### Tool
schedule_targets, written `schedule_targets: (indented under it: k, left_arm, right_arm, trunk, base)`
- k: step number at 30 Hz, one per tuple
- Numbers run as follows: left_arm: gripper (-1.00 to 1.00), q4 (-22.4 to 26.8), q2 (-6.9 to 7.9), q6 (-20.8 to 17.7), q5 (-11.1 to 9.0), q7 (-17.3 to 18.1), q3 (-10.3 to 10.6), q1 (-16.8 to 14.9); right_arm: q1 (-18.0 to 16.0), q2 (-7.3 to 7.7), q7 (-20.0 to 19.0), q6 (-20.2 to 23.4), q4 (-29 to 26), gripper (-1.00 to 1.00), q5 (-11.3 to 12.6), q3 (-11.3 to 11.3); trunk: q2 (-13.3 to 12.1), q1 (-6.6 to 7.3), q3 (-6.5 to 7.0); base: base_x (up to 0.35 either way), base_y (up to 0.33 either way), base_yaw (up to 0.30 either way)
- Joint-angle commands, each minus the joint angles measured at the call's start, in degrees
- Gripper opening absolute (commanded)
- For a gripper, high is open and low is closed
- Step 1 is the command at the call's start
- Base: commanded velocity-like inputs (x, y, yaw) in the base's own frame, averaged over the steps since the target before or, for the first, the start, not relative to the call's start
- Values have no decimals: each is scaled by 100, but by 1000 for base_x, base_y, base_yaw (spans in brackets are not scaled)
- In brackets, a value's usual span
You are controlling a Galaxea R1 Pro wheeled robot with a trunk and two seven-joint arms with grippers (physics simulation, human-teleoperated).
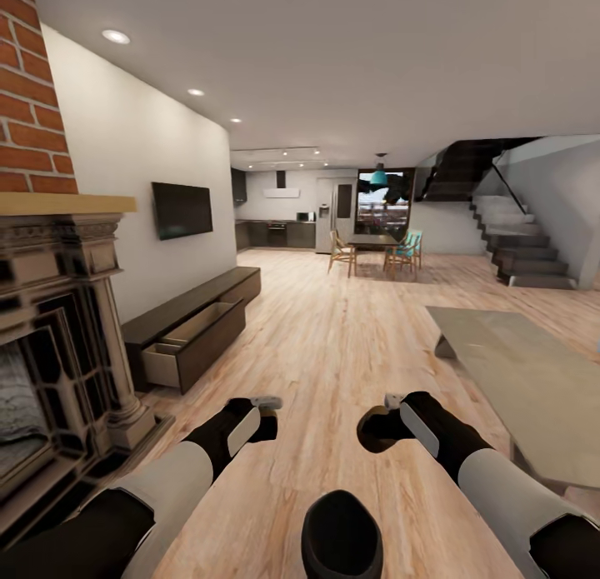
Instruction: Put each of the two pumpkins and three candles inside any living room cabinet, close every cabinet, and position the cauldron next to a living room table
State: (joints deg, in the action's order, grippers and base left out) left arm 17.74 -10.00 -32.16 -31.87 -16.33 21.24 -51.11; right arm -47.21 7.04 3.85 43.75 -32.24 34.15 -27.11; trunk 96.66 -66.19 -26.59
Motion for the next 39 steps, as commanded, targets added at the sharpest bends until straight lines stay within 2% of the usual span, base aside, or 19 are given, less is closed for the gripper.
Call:
schedule_targets:
  k: [1, 9, 23, 26, 39]
  left_arm:
    - [-100, 10, 0, -18, -29, -42, 20, -4]
    - [-100, 10, 0, -18, -32, -44, 20, -4]
    - [-100, 10, 0, -18, -31, -37, 20, -4]
    - [-100, 10, 0, -18, -33, -37, 20, -4]
    - [-100, 10, 0, -18, -30, -37, 20, -4]
  right_arm:
    - [-8, 8, 39, 7, -11, -100, 55, -40]
    - [-8, 8, -3, -7, -11, -100, 61, -40]
    - [-8, -15, 28, -14, -11, -100, 57, -40]
    - [-8, -59, 37, -3, -11, -100, 57, -34]
    - [-8, -63, 35, -15, -11, -100, 67, -22]
  trunk:
    - [4, 0, -6]
    - [4, 0, -6]
    - [4, 0, -6]
    - [4, 0, -6]
    - [4, 0, -6]
  base:
    - [63, 286, 0]
    - [109, 286, -71]
    - [231, 265, -51]
    - [121, 311, 0]
    - [52, 319, 0]
